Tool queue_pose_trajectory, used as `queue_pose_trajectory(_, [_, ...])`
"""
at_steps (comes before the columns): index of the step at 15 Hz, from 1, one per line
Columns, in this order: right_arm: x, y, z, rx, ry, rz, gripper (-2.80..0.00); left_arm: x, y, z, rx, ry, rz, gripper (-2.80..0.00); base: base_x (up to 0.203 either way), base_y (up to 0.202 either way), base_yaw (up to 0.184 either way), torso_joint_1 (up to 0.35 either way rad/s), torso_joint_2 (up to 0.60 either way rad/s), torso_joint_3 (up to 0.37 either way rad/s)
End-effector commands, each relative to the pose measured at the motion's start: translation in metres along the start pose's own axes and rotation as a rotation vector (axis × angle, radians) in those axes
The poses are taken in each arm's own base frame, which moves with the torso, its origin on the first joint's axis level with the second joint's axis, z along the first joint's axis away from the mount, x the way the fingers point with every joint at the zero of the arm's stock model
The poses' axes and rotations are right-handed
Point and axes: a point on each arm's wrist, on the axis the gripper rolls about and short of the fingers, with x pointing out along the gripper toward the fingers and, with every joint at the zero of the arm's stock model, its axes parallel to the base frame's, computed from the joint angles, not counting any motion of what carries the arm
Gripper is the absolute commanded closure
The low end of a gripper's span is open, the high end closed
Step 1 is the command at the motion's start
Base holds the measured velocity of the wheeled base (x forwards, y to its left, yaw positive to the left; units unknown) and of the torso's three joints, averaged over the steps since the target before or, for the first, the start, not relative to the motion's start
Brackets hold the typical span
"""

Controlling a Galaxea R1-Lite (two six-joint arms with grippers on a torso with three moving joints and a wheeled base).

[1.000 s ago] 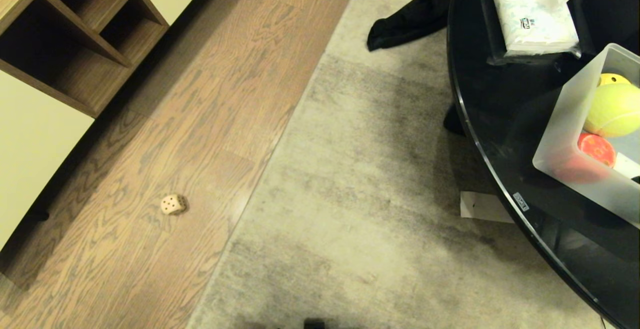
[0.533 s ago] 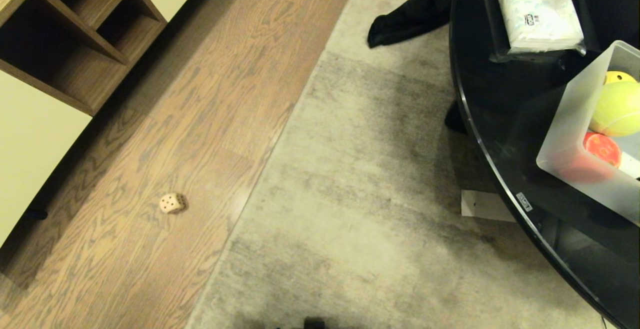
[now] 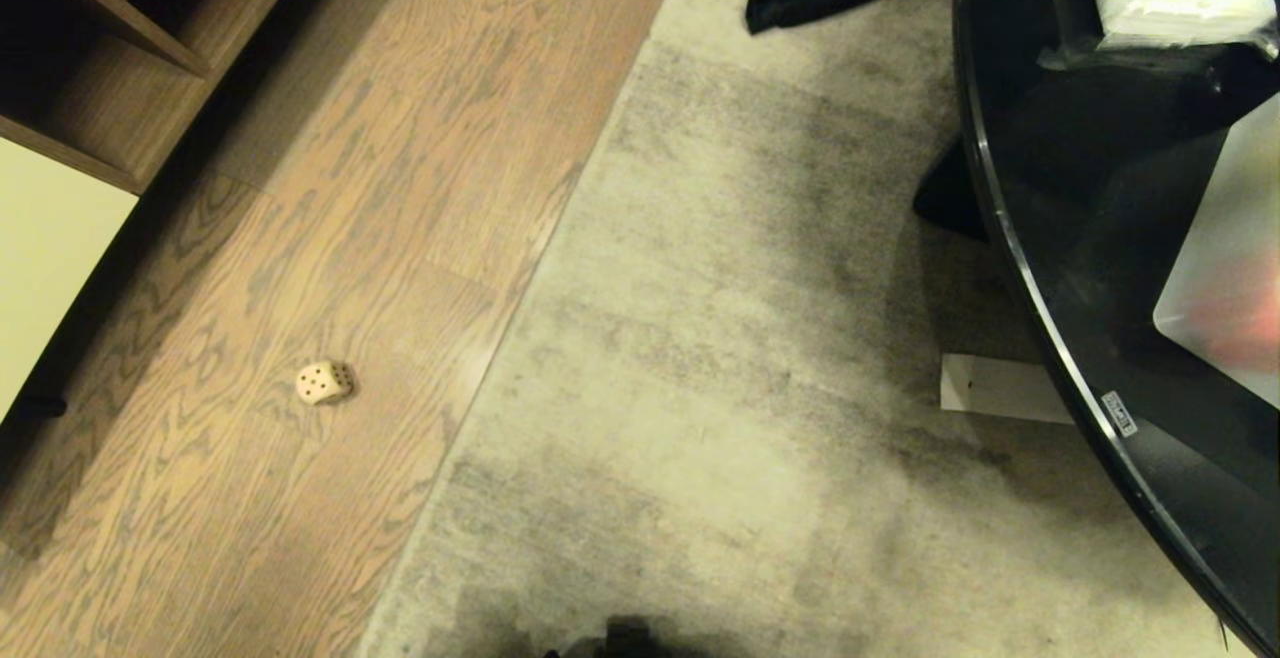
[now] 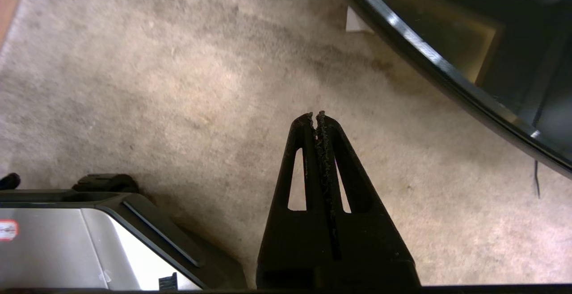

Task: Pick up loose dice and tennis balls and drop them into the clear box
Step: Pick up toys out of the box

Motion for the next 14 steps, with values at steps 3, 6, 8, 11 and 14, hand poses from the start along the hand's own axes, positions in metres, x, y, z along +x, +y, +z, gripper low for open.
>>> queue_pose_trajectory(3, [0.0002, 0.0000, -0.0002, 0.000, 0.002, -0.001, 0.00, 0.0001, 0.0000, -0.0004, 0.000, 0.001, 0.000, 0.00, 0.000, 0.000, 0.000, 0.001, 0.00, -0.196])
queue_pose_trajectory(6, [0.0001, 0.0000, 0.0000, 0.000, 0.001, 0.000, 0.00, 0.0001, 0.0000, -0.0004, 0.001, 0.001, 0.000, 0.00, 0.000, 0.000, 0.000, 0.002, 0.00, -0.144])
queue_pose_trajectory(8, [0.0001, 0.0000, 0.0002, 0.000, 0.000, -0.001, 0.00, 0.0001, 0.0000, -0.0004, 0.001, 0.001, 0.000, 0.00, 0.000, 0.000, 0.000, 0.005, 0.00, -0.084])
queue_pose_trajectory(11, [0.0001, 0.0000, 0.0000, 0.000, 0.001, 0.001, 0.00, 0.0001, 0.0000, -0.0004, 0.001, 0.001, 0.000, 0.00, 0.000, 0.000, 0.000, 0.001, 0.00, -0.040])
queue_pose_trajectory(14, [0.0001, 0.0000, 0.0002, 0.000, 0.000, -0.001, 0.00, 0.0001, 0.0000, -0.0004, 0.001, 0.001, 0.000, 0.00, 0.000, 0.000, 0.000, 0.001, 0.00, -0.013])
